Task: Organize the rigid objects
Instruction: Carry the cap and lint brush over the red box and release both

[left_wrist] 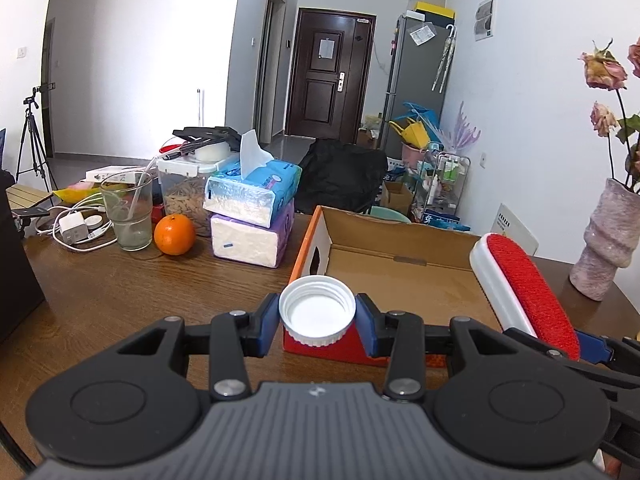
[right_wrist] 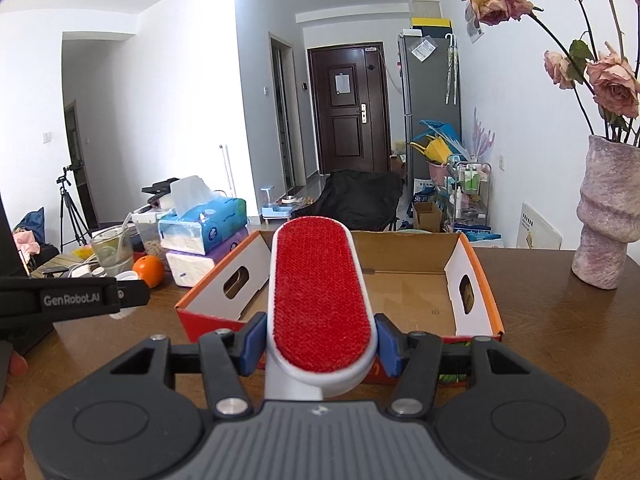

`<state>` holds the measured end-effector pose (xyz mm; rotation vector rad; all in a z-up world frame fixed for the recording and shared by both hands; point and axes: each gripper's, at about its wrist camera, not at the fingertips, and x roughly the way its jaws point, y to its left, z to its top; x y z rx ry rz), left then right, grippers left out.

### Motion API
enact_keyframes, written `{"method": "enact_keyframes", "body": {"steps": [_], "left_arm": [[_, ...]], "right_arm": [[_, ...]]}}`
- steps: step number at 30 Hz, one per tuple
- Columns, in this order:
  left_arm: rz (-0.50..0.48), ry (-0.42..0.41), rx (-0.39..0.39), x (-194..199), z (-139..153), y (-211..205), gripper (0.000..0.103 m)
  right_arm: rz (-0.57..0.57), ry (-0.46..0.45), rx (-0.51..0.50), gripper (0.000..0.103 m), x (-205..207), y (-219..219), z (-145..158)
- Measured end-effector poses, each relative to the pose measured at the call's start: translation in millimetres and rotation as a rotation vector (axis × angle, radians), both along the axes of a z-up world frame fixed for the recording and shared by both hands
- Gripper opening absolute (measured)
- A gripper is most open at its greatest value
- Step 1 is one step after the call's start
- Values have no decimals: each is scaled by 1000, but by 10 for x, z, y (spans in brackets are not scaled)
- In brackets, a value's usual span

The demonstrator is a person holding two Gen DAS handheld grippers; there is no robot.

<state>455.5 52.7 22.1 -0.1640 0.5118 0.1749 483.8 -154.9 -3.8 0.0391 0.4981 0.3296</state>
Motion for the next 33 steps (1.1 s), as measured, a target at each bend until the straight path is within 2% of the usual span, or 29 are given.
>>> {"method": "enact_keyframes", "body": {"steps": [13,33], "left_arm": [[-36,27,31,495,-85,-140,42],[-65,42,74,1219,-209,-267,42]], "right_arm": [[-32,4,-3,56,499,-95,-20],[-10,22,-24,56,1213,-111,-49]]}}
